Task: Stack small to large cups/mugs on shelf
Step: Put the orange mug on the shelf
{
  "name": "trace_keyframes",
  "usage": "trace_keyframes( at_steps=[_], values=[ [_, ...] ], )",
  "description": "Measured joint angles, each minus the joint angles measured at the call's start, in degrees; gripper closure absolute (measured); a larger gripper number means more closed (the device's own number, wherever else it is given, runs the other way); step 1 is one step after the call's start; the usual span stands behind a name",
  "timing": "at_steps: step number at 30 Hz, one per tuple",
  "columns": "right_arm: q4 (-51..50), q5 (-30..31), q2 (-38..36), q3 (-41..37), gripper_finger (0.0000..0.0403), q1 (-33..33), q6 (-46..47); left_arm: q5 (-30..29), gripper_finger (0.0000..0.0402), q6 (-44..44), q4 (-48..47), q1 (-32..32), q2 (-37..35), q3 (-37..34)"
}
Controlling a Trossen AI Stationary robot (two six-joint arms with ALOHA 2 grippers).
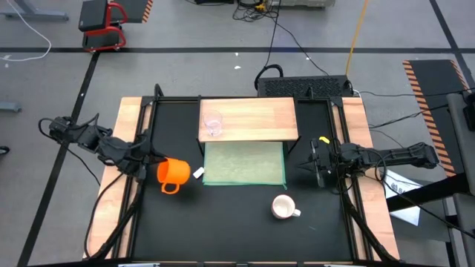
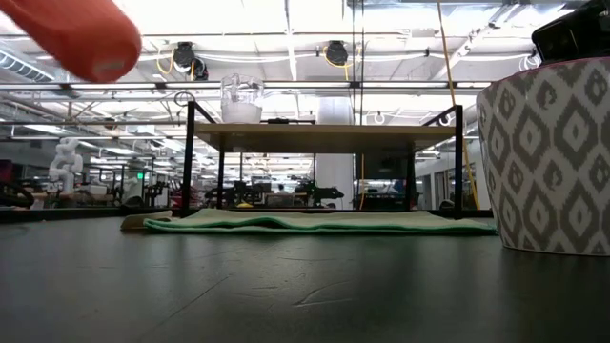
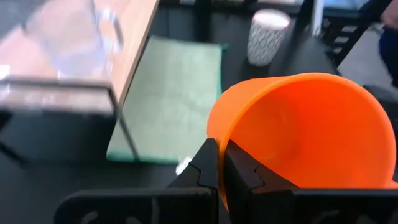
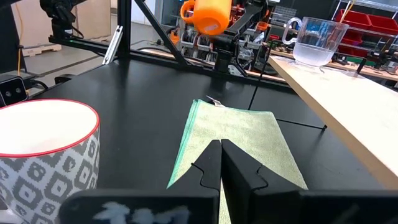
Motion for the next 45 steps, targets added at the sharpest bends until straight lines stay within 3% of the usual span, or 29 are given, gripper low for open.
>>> trace_keyframes(
  at_steps=[11,19,28,36,45],
  values=[
    [0.01,0.00,0.01,-0.01,0.0403,0.00,-0.01,-3.06,0.0398,8.99,14.87,0.53,4.98,0.00],
    [0.45,0.00,-0.01,-0.01,0.0403,0.01,-0.20,-4.18,0.0398,11.67,22.25,5.93,13.40,2.46],
    [0.49,0.00,-0.01,-0.01,0.0403,-0.01,-0.20,1.01,0.0398,18.42,20.93,16.04,26.99,17.38],
    [0.47,0.00,0.01,-0.01,0.0403,-0.01,-0.07,8.48,0.0398,23.53,10.17,28.31,41.55,36.51],
    [0.47,0.00,0.01,-0.01,0.0403,0.01,0.37,16.61,0.0398,28.74,1.29,36.73,54.99,53.68]
  ],
)
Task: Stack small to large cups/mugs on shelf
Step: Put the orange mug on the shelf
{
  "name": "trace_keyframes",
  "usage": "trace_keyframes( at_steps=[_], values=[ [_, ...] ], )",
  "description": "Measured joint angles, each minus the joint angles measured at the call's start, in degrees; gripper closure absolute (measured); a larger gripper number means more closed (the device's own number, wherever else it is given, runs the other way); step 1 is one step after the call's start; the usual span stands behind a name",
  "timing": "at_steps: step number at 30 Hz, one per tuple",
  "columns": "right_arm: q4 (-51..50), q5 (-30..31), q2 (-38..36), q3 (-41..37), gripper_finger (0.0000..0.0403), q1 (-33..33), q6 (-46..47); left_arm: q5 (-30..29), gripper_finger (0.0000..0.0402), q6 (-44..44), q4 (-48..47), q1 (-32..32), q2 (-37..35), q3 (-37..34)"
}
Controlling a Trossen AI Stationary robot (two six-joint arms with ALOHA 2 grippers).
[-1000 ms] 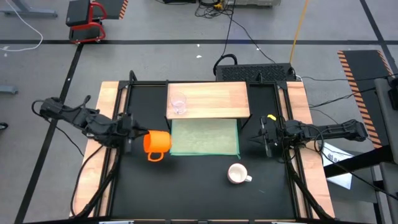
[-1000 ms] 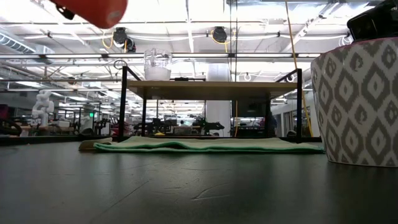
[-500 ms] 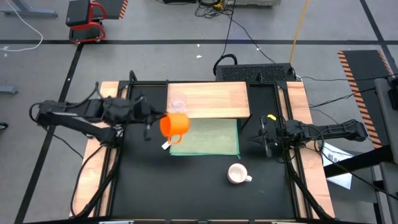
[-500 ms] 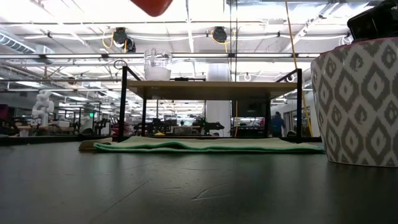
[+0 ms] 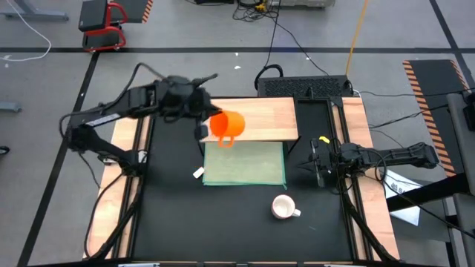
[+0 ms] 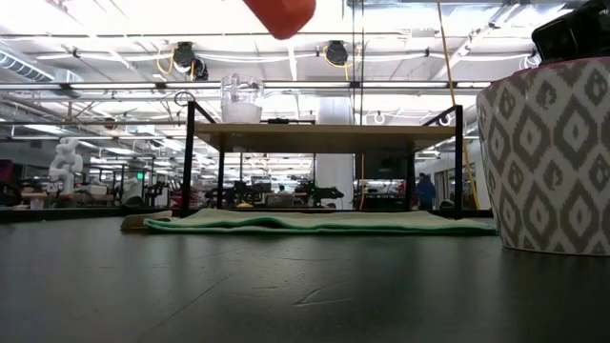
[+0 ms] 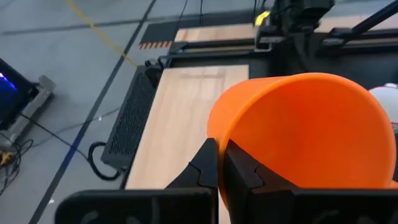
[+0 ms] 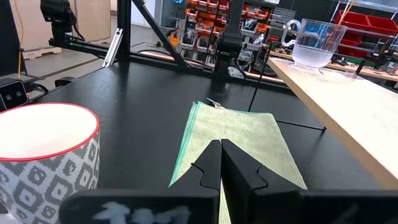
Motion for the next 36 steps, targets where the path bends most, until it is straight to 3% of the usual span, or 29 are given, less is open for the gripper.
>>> trace_keyframes(
  at_steps=[9,22,36],
  values=[
    [-0.02,-0.02,-0.02,0.02,0.0403,0.00,0.00,6.98,0.0398,2.13,-12.21,7.79,13.77,17.05],
    [-0.04,-0.01,0.00,0.00,0.0403,-0.01,-0.10,10.71,0.0398,6.85,-24.08,11.03,28.55,37.10],
    [-0.07,-0.01,-0.02,0.01,0.0403,0.00,0.16,10.63,0.0398,9.49,-26.80,12.89,34.20,39.40]
  ],
)
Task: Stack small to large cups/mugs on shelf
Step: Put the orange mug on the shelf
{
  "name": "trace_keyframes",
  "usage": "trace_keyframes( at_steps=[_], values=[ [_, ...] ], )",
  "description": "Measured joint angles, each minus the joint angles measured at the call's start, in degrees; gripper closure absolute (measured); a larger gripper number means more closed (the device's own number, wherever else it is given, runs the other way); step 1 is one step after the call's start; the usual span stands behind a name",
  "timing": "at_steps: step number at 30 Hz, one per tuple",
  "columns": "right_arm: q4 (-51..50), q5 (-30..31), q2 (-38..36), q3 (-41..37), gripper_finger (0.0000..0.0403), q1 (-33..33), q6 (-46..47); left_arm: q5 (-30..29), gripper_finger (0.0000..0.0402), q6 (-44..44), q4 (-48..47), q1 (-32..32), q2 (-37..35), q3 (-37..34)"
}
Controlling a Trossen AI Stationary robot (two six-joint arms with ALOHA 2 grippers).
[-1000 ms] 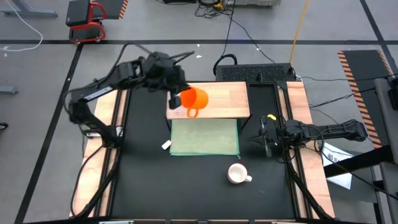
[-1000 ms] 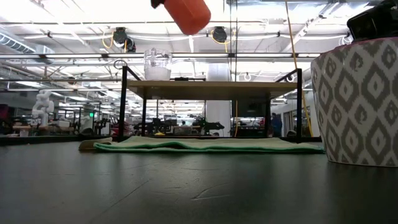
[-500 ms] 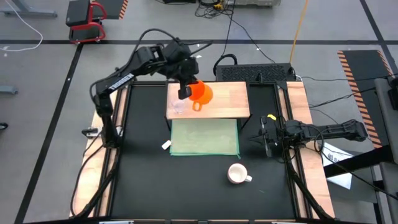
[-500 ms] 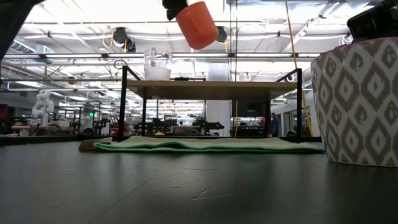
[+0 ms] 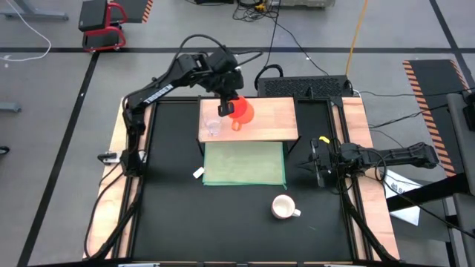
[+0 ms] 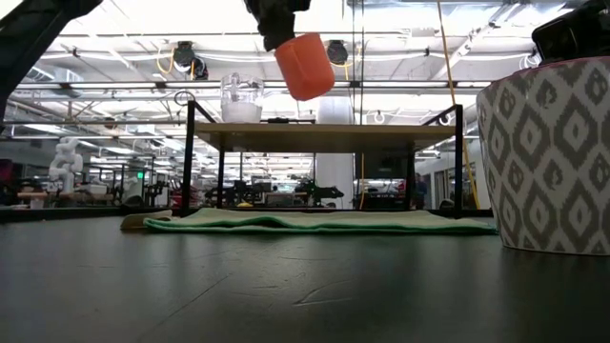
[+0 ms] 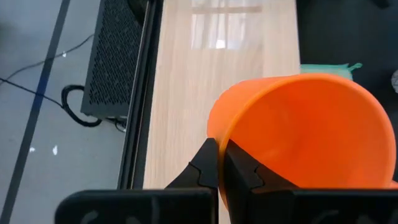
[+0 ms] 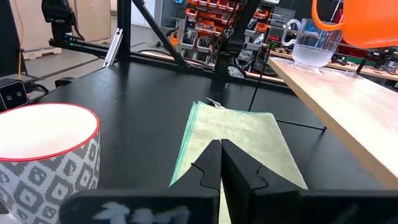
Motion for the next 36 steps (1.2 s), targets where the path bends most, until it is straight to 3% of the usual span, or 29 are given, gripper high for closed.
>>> trace_keyframes(
  at_steps=[16,36],
  values=[
    [-0.26,-0.01,0.11,0.00,0.0403,0.00,0.12,1.05,0.0398,3.58,-4.54,-1.73,0.99,0.03],
    [-0.42,-0.01,0.35,-0.01,0.0403,-0.01,1.09,-1.31,0.0398,-2.31,-4.51,-2.47,4.71,-0.04]
  ],
)
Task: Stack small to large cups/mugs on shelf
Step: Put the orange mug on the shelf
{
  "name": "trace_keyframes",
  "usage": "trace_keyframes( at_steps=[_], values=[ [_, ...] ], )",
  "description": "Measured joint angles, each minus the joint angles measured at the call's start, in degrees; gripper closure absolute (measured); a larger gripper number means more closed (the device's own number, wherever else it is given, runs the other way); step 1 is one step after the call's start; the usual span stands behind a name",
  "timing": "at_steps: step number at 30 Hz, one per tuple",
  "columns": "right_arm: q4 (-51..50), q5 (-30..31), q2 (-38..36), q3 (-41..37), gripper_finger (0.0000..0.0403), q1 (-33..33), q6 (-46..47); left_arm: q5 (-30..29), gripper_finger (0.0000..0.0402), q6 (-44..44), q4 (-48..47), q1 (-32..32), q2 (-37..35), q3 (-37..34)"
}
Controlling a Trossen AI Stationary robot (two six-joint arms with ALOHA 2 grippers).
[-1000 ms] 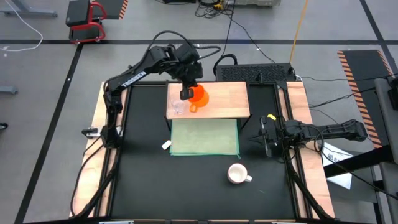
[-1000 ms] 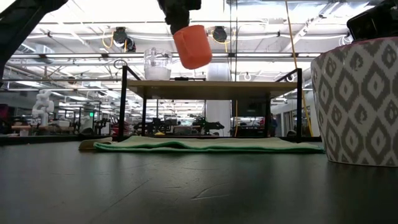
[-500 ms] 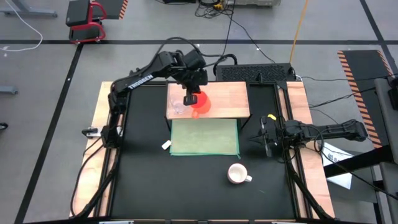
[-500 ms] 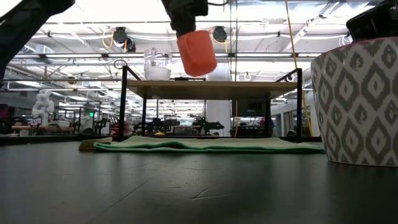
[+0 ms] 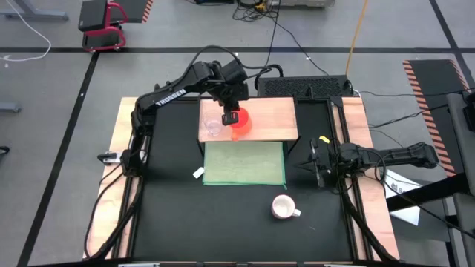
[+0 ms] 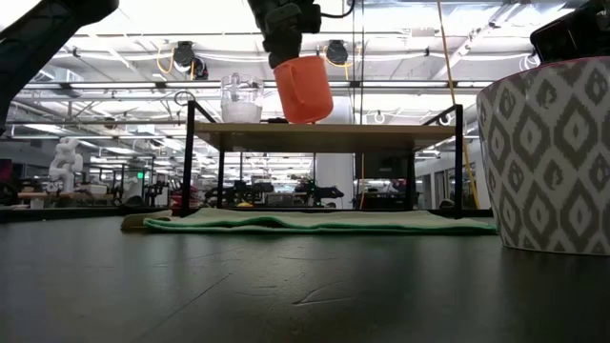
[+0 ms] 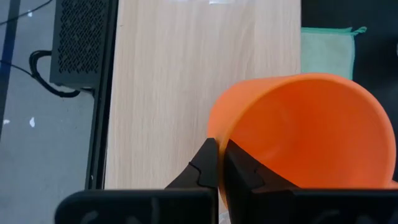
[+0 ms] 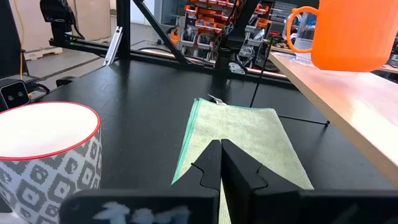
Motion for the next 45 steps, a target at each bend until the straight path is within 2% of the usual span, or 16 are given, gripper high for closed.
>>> trace_keyframes(
  at_steps=[26,45],
  values=[
    [0.04,0.00,0.00,0.00,0.0403,0.01,0.26,-0.28,0.0398,0.23,-4.80,-0.09,0.02,0.00],
    [0.04,0.00,-0.02,0.00,0.0403,-0.01,0.30,-0.35,0.0394,3.64,-3.42,-0.15,2.35,0.13]
  ],
)
